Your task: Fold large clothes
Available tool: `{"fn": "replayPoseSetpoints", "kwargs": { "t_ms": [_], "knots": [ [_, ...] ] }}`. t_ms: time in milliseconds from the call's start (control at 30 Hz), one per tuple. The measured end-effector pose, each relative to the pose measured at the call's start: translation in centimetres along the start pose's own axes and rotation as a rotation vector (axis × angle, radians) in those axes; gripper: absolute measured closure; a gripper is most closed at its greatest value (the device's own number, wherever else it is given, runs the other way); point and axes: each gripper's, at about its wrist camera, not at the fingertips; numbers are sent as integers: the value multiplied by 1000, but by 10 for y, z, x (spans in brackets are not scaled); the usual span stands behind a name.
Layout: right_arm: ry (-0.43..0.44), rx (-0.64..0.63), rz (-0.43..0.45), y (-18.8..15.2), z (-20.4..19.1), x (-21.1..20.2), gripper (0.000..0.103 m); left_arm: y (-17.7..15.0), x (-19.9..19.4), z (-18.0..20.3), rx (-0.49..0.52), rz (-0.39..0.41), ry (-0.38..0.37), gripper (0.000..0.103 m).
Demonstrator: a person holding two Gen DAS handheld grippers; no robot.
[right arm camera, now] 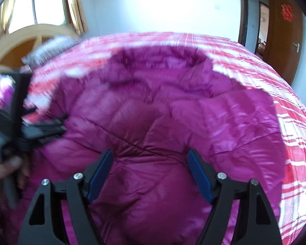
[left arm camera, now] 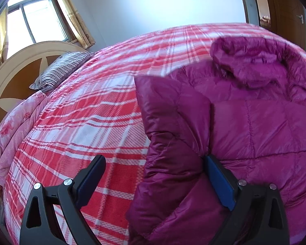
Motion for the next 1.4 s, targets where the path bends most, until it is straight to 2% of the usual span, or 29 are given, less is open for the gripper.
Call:
{"fn": "replayPoseSetpoints", "kwargs": {
  "t_ms": [67, 133, 233, 267, 300, 367, 467, 600, 733, 833, 933, 1033, 1100, 1167, 1200, 1267, 1300, 1400],
  "knots": [
    [5, 2, 56, 8, 9, -22, 18, 3, -16, -5, -18, 39, -25, 6],
    [-2, 17, 87, 19, 25, -36, 18, 8, -39, -6, -38, 90, -61, 6],
    [-55, 129, 87, 42, 80, -39, 18, 16, -65, 12, -2, 133, -122, 5],
    [-78, 161, 83, 46, 96, -36, 20, 17, -70, 20, 18, 138, -136, 5],
    [-94, 199, 77, 53, 116, -30, 28, 17, -72, 33, 50, 138, -154, 5],
    [-62, 246, 46, 62, 141, -15, 34, 14, -68, 50, 87, 125, -141, 5],
    [7, 238, -27, 68, 162, 15, 35, 6, -52, 68, 118, 77, -132, 5],
    [29, 218, -122, 56, 169, 48, 36, 2, -43, 65, 96, 56, -163, 5],
    [10, 160, -114, 46, 166, 48, 36, 2, -47, 53, 74, 61, -192, 5],
    [-5, 131, -119, 42, 164, 47, 36, 1, -63, 27, 44, 105, -207, 5],
    [-25, 100, -120, 39, 160, 46, 36, 7, -66, -10, 12, 161, -151, 5],
    [-54, 80, -124, 41, 157, 46, 35, 23, -39, -50, -33, 139, -48, 5],
    [-111, 80, -128, 46, 151, 38, 35, 33, -18, -74, -74, 116, 35, 5],
    [-148, 144, -71, 56, 140, 14, 35, 43, -3, -87, -96, 96, 57, 5],
    [-136, 152, -33, 61, 130, 1, 35, 47, 1, -90, -105, 90, 45, 5],
    [-60, 115, 23, 71, 96, -21, 33, 51, 2, -92, -126, 80, -11, 6],
    [-12, 81, 28, 73, 78, -26, 33, 51, 0, -87, -125, 82, -57, 6],
    [149, -76, -27, 72, 10, -22, 33, 46, -2, -58, -36, 69, -93, 5]
  ]
}}
Point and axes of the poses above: each gripper's, at about its wrist camera, not at the fingertips, and x roughly the way its jaws point, z to its right, y to its top, and after that the axes turned 7 degrees about y, right-handed
